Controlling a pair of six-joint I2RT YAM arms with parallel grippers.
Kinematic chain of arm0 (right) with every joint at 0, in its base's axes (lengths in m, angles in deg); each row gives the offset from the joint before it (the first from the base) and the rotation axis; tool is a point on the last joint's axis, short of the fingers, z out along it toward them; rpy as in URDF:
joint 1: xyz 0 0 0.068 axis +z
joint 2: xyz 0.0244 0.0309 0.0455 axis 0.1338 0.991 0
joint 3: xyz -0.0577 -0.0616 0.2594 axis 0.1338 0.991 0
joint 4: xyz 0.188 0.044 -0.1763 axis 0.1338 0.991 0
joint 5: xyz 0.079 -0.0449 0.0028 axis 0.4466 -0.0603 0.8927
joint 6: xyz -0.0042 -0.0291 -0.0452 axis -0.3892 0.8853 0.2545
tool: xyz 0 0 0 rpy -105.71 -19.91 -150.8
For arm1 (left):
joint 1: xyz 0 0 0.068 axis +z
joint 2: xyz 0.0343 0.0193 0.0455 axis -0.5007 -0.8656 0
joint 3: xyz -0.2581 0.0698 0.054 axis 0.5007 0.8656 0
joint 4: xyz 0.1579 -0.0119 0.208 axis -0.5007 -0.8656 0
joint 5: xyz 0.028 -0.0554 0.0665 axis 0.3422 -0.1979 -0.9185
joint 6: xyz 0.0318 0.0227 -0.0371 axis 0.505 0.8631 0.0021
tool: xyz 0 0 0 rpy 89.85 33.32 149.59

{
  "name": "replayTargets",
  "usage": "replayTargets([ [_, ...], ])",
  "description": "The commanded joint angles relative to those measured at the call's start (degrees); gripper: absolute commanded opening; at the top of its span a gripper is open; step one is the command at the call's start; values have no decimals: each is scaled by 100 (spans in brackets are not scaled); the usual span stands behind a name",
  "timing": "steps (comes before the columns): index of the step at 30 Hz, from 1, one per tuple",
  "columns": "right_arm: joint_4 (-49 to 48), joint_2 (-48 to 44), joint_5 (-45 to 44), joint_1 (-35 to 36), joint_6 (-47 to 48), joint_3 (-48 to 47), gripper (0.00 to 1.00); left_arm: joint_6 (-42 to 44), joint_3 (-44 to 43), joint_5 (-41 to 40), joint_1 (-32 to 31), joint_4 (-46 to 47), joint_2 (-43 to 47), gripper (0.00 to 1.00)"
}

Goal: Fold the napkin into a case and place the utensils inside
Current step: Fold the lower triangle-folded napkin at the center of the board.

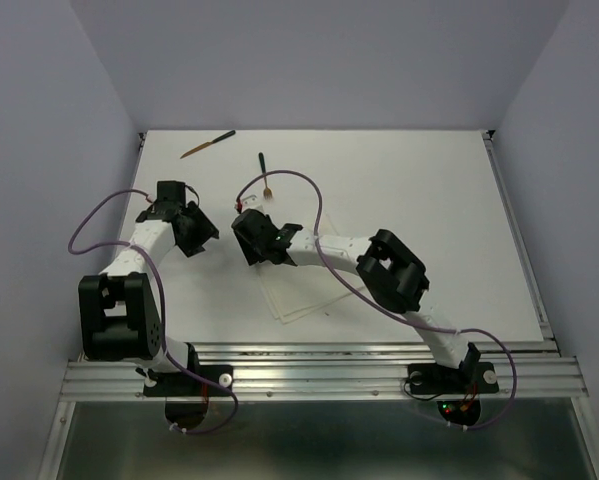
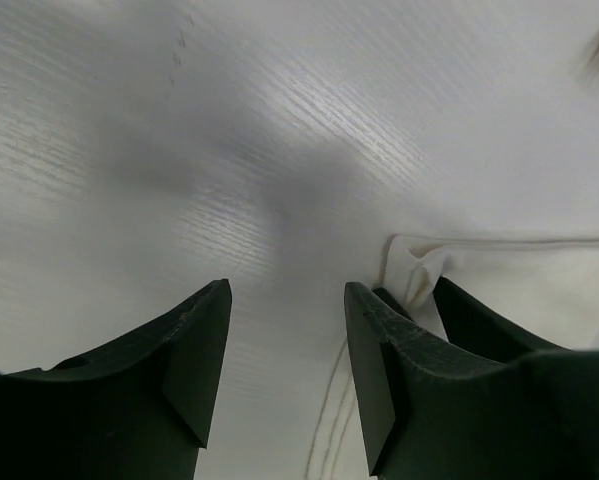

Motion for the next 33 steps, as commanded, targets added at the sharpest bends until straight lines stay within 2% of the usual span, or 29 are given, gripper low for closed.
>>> replayTargets([
  [1, 86, 247, -168, 78, -106, -137, 44, 51, 102, 81, 17, 68, 249, 60],
  [5, -28, 221, 25, 78, -106, -137, 20, 16, 225, 239, 8, 165, 284, 60],
  [9, -440, -164, 622, 78, 34, 212, 8, 50, 392, 581, -18, 358, 311, 64],
  [11, -792, -367, 1034, -45, -18, 581, 3, 121, 462, 905, -71, 507, 258, 70],
  [13, -994, -569, 1325, -106, -70, 776, 2, 147, 471, 1074, -298, 587, 197, 78],
  [19, -1346, -825, 1906, -177, -150, 1224, 1, -133, 655, 1706, -484, 1192, 30, 91],
  [27, -1575, -1001, 2100, -177, -194, 1515, 1, -274, 621, 1786, -589, 1299, -234, 92],
  [33, -1672, -1115, 2065, -177, -211, 1629, 1, -503, 788, 1689, -589, 1202, -261, 85],
])
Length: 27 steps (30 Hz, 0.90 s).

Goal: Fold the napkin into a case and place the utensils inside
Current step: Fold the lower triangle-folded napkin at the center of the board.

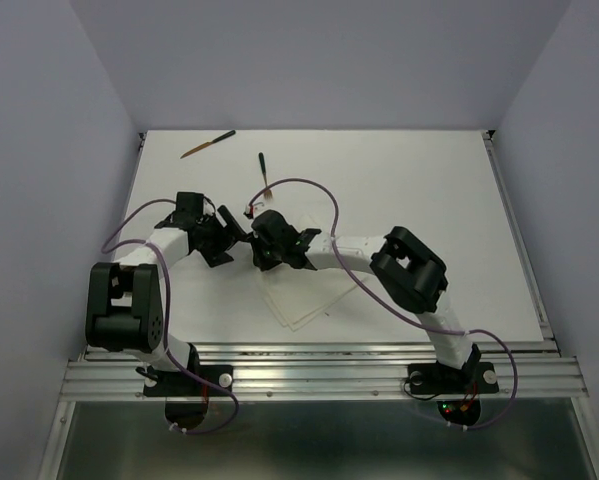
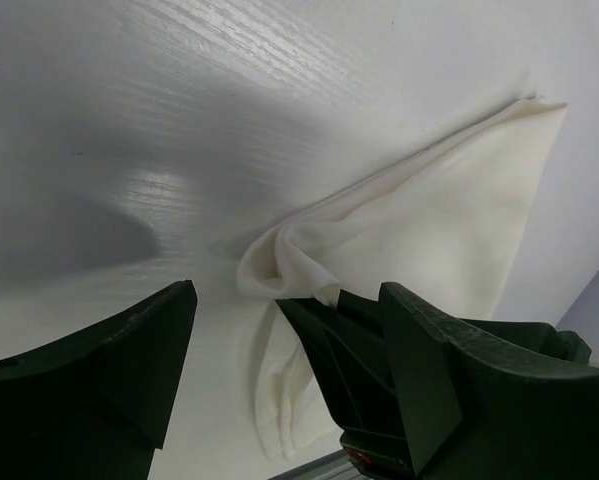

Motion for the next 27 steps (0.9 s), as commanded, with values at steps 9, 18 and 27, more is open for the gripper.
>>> replayTargets([
  [9, -407, -420, 157, 50, -78, 156, 1, -689, 563, 958, -43, 645, -177, 79],
  [18, -477, -491, 201, -2, -61, 227, 1, -821, 686, 1019, -43, 760, -150, 75],
  [27, -477, -605, 271, -2, -17, 341, 5, -891, 598, 905, -113, 865, -361, 42],
])
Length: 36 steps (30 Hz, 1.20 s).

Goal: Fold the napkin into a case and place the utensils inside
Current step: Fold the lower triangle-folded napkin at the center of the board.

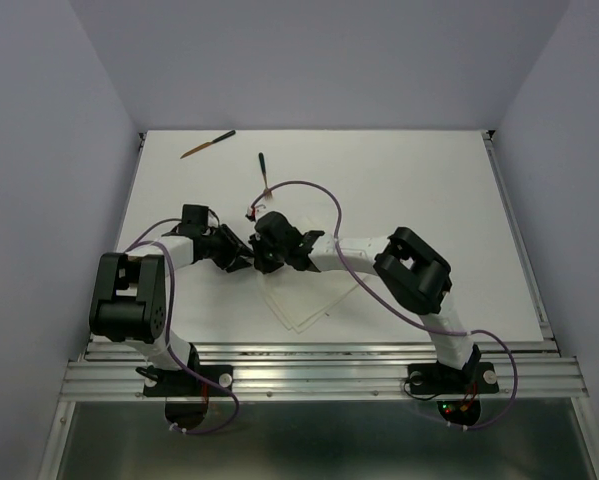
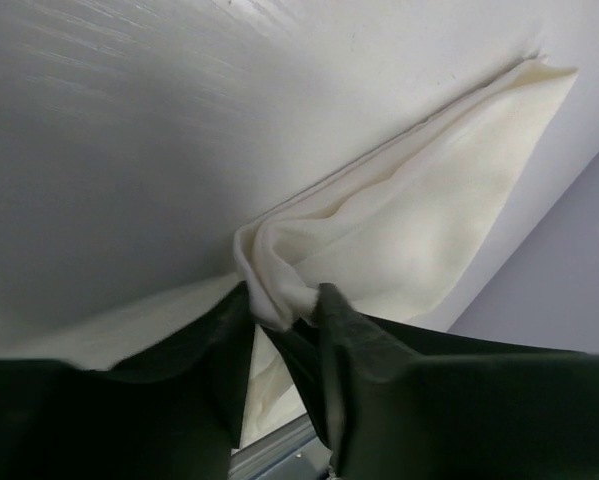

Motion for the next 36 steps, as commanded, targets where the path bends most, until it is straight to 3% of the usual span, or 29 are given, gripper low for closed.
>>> replayTargets([
  [1, -318, -419, 94, 2, 49, 50, 7, -22, -29, 52, -80, 87, -18, 30],
  [4, -318, -498, 59, 2, 84, 120, 23, -48, -38, 35, -81, 87, 0, 6],
  [5, -318, -533, 50, 2, 110, 173, 33, -65, -47, 26, -81, 87, 0, 0],
  [7, -318, -656, 15, 2, 171, 243, 40, -66, -56, 26, -81, 78, 0, 0],
  [10, -318, -867, -73, 2, 250, 428, 62, -118, -82, -26, -81, 52, 9, 0],
  [27, -405, -1991, -1302, 423, 831, 1789, 75, -189, -223, -176, -81, -106, 26, 0],
  [31, -63, -2159, -1277, 529, 769, 1966, 77, -180, -240, -194, -81, -115, -26, 0],
  [36, -300, -2441, -1303, 828, 884, 2440, 82, -162, -249, -211, -81, -124, -88, 0],
])
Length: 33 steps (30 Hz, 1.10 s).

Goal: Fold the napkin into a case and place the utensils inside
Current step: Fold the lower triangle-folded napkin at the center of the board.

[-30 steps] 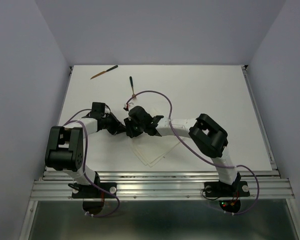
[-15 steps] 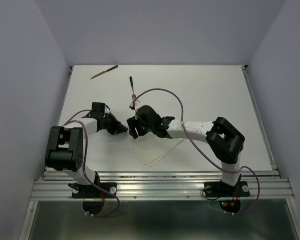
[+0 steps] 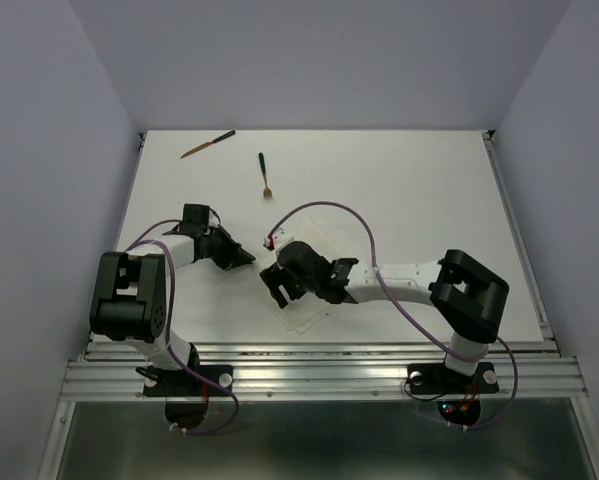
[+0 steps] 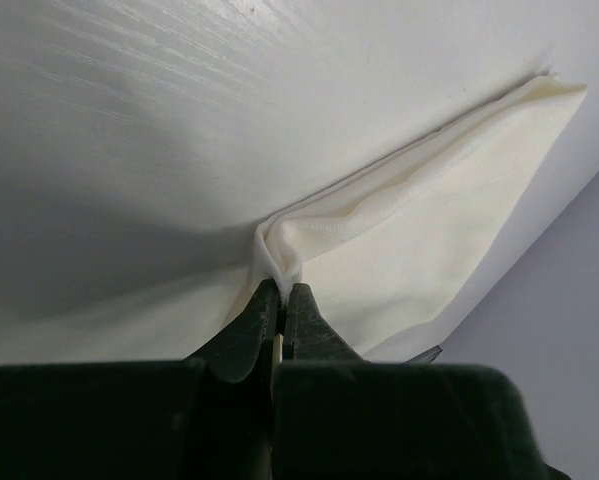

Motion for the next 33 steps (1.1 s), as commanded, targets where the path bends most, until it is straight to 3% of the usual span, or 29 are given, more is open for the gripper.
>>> replayTargets([
  [1, -206, -382, -193, 214, 167, 212, 82, 39, -210, -76, -19, -56, -49, 0],
  [14, -241, 373, -834, 768, 395, 141, 80, -23, -315, -164, -19, -153, -31, 0],
  [20, -504, 751, -1230, 820, 404, 27, 72, -49, -315, -199, -19, -179, 21, 0],
  [23, -592, 805, -1388, 820, 308, 27, 63, -49, -298, -199, -19, -188, 39, 0],
  [26, -689, 778, -1555, 820, 255, 27, 44, -40, -280, -208, -19, -188, 48, 0],
  [27, -716, 761, -1616, 820, 255, 44, 31, -40, -271, -208, -19, -197, 57, 0],
  [30, -786, 691, -1652, 820, 272, 71, 7, -40, -263, -216, -19, -197, 83, 0],
  [33, -865, 603, -1635, 820, 290, 115, 1, -32, -254, -251, -19, -205, 118, 0],
])
